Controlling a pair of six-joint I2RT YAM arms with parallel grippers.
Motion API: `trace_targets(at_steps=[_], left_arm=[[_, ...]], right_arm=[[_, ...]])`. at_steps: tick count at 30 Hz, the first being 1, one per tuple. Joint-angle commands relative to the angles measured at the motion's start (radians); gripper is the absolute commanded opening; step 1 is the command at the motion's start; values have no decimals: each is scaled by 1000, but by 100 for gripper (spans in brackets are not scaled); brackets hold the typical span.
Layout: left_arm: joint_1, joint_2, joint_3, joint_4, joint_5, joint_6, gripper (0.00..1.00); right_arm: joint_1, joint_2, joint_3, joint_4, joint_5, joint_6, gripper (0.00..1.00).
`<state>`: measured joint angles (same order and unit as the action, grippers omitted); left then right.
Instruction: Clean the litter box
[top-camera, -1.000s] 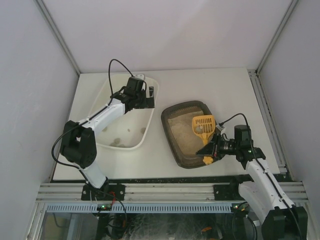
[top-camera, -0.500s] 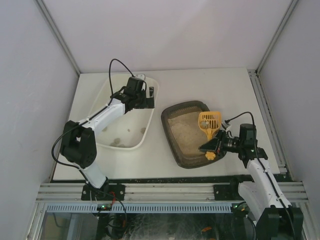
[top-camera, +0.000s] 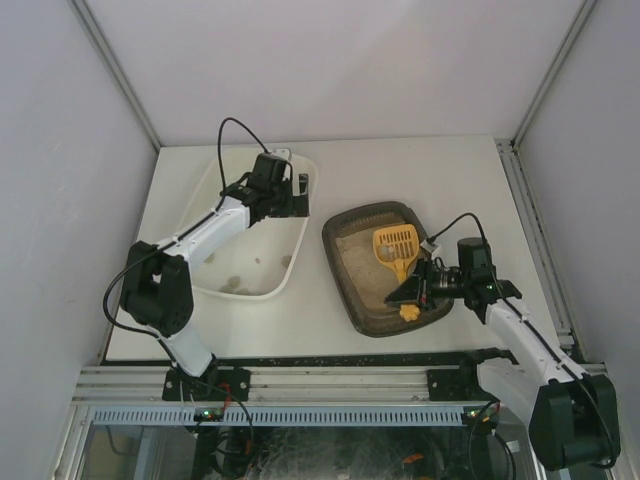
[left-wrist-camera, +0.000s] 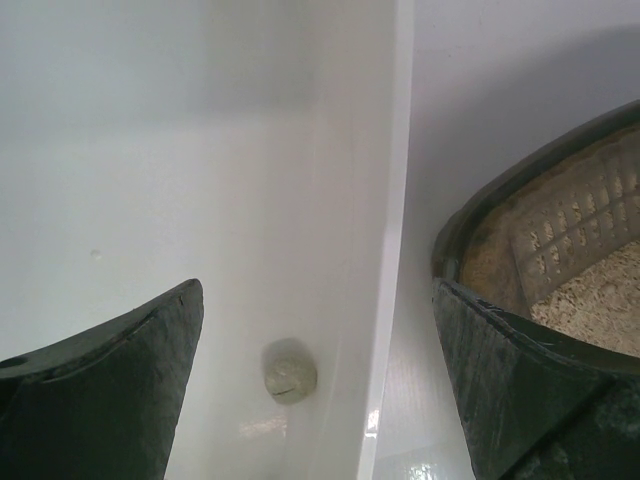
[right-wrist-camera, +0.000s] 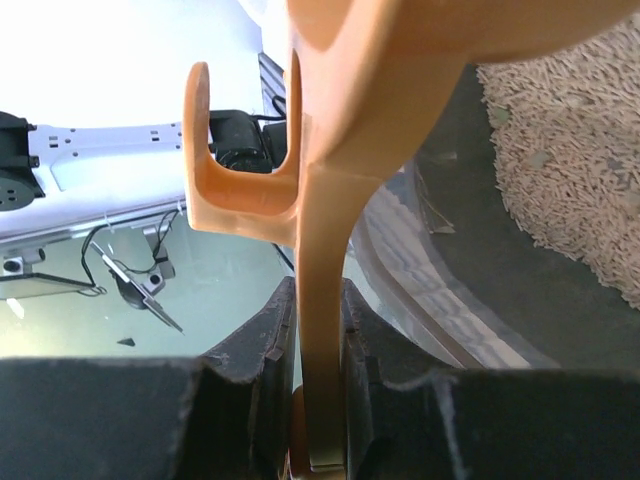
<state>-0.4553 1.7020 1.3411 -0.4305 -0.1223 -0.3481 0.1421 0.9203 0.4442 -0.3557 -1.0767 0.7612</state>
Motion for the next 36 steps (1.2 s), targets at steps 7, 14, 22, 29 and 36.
trace_targets(at_steps=[7,14,22,29,36], left_arm=[[144,-91,345,-77,193,59,100],[399,-126,440,6,347,-137,100],[581,-134,444,9,317,-219,100],[678,-152,431,31,237,-244,100],[687,-159,404,19,196,-220,100]], right_arm=[[170,246,392,-97,71,-145,0],[344,500,770,-294,114,-311,0],[559,928,1340,-721,410,-679,0],[729,974,1414,-714,774,-754,0],[954,974,1387,-713,1301,-824,0]])
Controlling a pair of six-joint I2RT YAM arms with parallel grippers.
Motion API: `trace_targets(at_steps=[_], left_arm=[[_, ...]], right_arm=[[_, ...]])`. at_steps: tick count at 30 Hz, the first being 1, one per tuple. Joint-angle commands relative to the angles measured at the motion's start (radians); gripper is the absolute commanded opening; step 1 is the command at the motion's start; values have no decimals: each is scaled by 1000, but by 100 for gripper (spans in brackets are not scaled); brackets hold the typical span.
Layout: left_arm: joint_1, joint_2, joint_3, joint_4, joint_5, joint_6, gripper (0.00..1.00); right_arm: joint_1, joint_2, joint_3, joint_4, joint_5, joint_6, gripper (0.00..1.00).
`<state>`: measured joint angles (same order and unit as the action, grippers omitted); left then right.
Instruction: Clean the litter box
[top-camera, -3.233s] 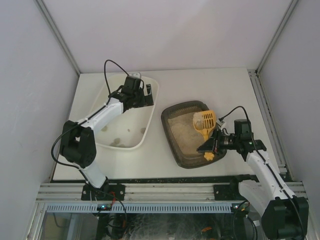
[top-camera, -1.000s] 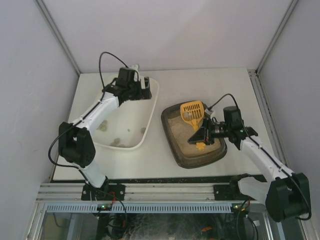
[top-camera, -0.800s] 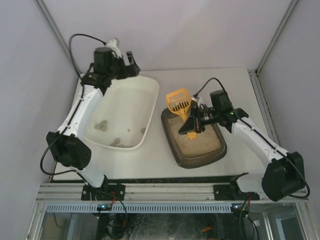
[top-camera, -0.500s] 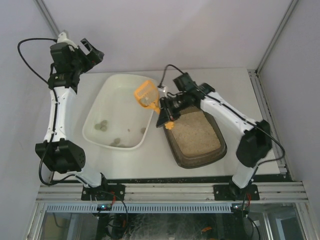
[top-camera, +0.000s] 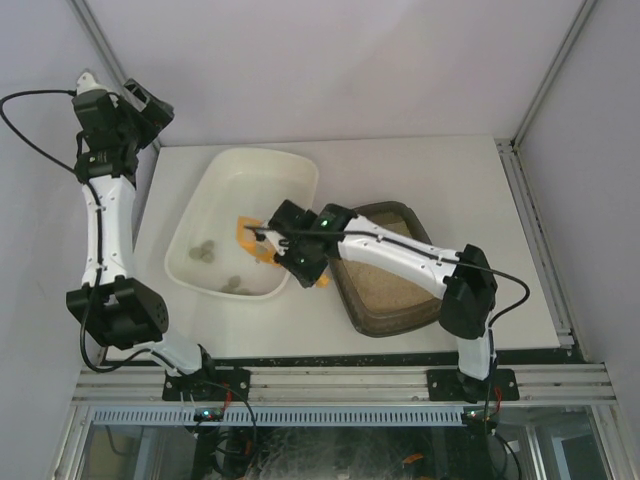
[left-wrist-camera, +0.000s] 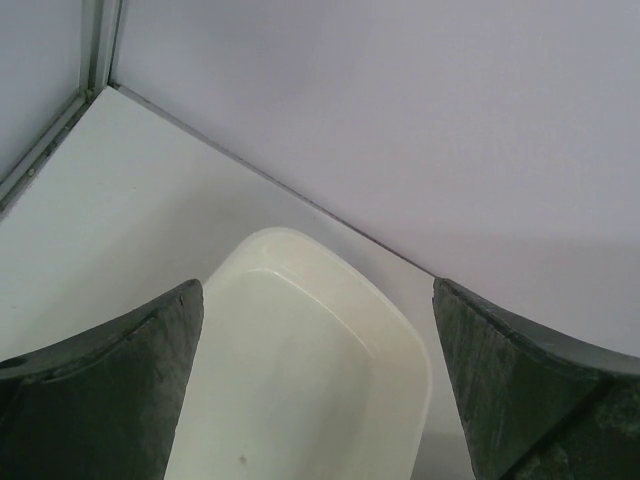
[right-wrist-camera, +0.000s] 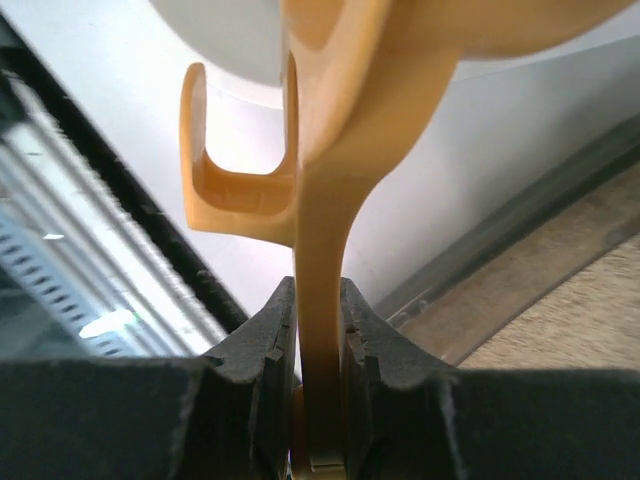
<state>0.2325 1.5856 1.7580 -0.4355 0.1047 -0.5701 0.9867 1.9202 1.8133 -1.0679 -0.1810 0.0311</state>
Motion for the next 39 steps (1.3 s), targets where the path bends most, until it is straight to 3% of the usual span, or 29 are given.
trace_targets(at_steps=[1,9,18,20,22,26,28,32,39], left_arm=[[0,-43,-18,24,-33,4,100],[-1,-33,-57,44,-44,8,100],[-4,-39,-99,58,-34,18,100],[-7,-53,-135,92,-32,26,100],[-13,-78,-172,119,-24,34,100],[-31,-129,-264,160,-40,53,100],[-35,-135,-301,165,-40,43,100],[-47,-130,-338,168,-48,23,100],[-75,-131,-363,167,-37,44,100]], right_arm=[[139,-25,6,13,513,-105,0],[178,-17,-38,68,881,-128,0],[167,-26,-34,74,861,-111,0],[140,-45,-10,31,801,-51,0],[55,-110,-13,-37,642,101,0],[-77,-426,-335,28,330,286,0],[-117,-567,-464,23,277,340,0],[-209,-691,-625,-4,183,375,0],[-290,-705,-741,49,96,360,0]])
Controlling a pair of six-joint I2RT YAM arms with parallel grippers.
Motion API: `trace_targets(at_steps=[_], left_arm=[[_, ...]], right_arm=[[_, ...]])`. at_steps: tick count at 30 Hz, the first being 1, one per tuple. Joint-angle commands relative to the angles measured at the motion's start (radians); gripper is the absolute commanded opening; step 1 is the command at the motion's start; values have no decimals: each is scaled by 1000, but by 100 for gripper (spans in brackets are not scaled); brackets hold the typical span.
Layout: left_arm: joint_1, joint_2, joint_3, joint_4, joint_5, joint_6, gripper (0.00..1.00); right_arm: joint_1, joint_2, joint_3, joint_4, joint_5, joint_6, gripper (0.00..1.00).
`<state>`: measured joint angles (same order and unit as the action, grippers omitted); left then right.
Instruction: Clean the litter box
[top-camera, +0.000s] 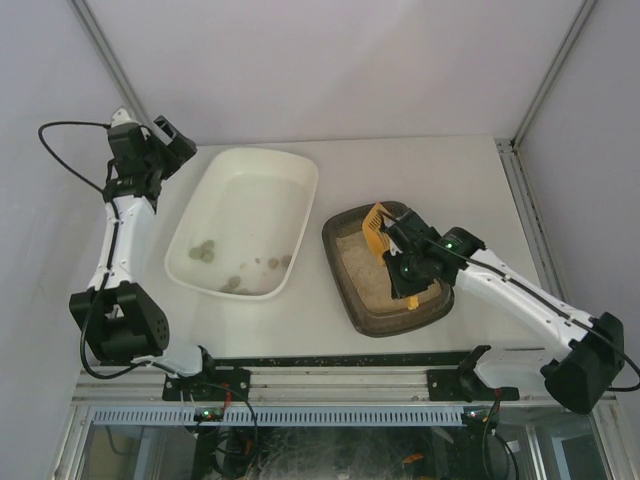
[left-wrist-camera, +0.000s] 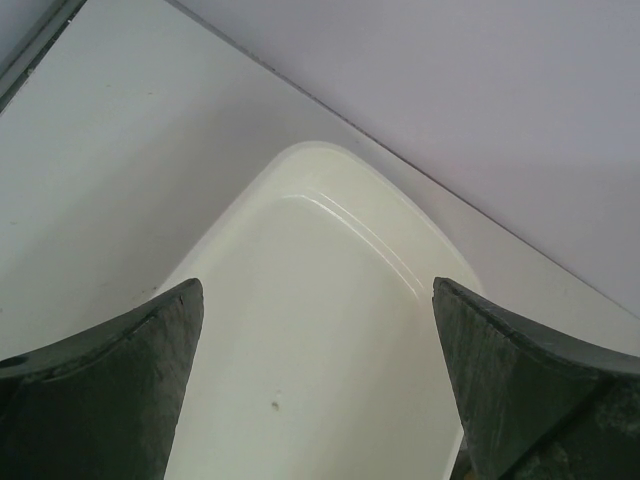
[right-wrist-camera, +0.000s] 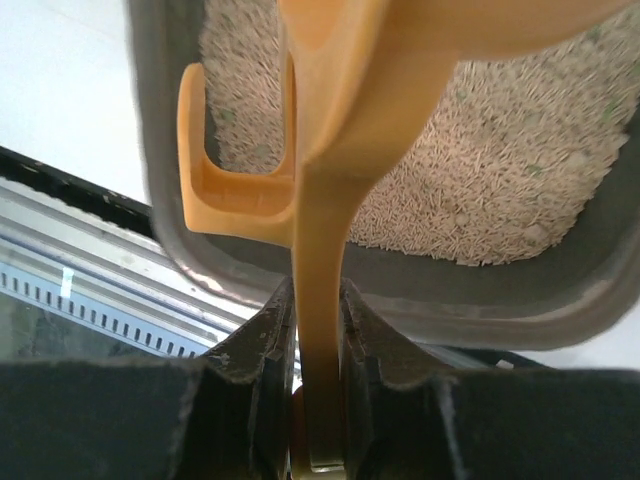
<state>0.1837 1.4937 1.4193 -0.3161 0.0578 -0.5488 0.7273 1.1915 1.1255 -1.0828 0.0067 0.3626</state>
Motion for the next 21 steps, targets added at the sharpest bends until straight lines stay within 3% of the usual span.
trace_targets(at_steps=[1,15,19,21], left_arm=[[-33,-46,-30,48,19,31,100],[-90,-102,-139,48,-1,47,100],[-94,-102,-150,61,-8,46,100],[-94,-100,-148,66,-10,46,100]], right_arm=[[-40,31,-71,76,-104,30,0],[-64,78,-213,204,-139,29,0],[-71,100,-212,226,-122,31,20],[-77,98,-203,229,-101,35,44]])
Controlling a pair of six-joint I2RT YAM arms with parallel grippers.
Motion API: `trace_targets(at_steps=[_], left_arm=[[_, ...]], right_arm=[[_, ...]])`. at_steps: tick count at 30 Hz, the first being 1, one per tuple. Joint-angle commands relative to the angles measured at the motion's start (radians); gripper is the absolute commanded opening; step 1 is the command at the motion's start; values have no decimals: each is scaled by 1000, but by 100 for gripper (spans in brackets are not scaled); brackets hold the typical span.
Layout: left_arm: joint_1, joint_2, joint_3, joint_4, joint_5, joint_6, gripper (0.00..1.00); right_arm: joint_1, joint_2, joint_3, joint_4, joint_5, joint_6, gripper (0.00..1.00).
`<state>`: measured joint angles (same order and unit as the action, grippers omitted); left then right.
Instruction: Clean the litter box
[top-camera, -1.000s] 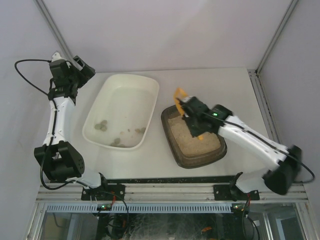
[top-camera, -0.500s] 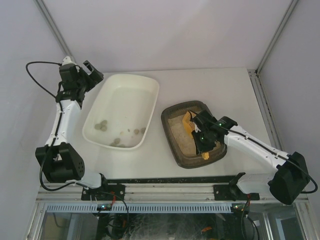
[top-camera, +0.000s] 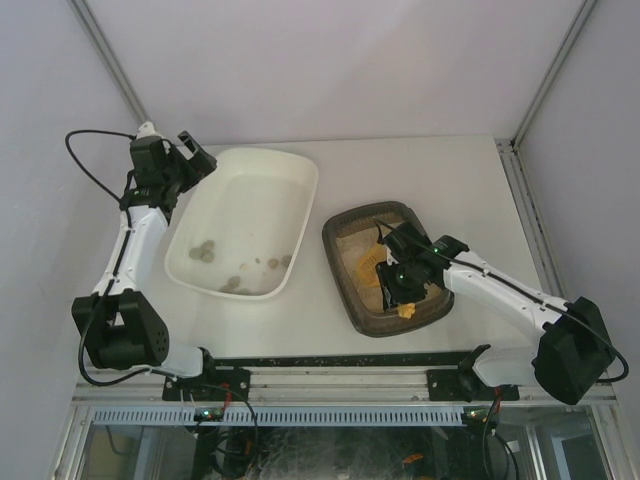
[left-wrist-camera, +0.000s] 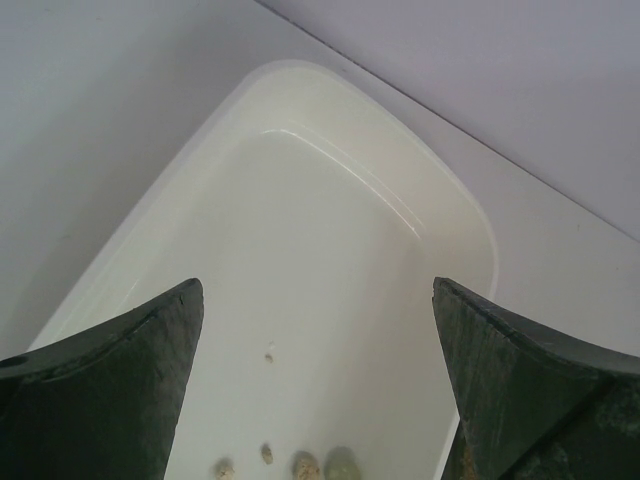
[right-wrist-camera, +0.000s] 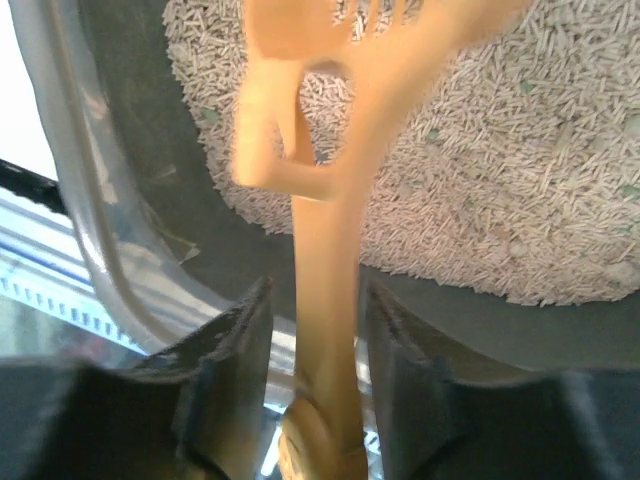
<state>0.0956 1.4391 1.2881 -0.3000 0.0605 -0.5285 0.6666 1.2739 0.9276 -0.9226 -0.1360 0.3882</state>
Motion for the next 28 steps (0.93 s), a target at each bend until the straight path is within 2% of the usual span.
trace_targets(at_steps=[1,2,3,4,6,7,11,19,25,28], left_arm=[[-6,-45,-16,51,-15,25,100],[-6,-44,-17,53,-18,25,100],[-6,-42,-15,53,-21,26,100],[-6,-40,-15,53,-23,25,100],[-5,-35,-14,52,-22,21,100],[-6,-33,-15,52,-23,19,100],[-7,-28,-19,52,-25,7,100],[-10,-17,-27,50,-6,-21,100],[-12,-14,-48,52,-10,-3,100],[-11,-15,-58,72,-4,3,100]], right_arm=[[-20,11,2,69,58,10,48],[-24,10,11,69,76,6,60],[-31,11,26,69,89,2,64],[-44,16,42,61,98,0,86],[-63,24,86,40,101,-2,91],[-73,27,107,32,93,-3,99],[-105,18,184,13,66,10,100],[-178,8,314,52,-77,157,100],[-178,19,392,64,19,325,100],[-132,35,487,39,197,320,100]])
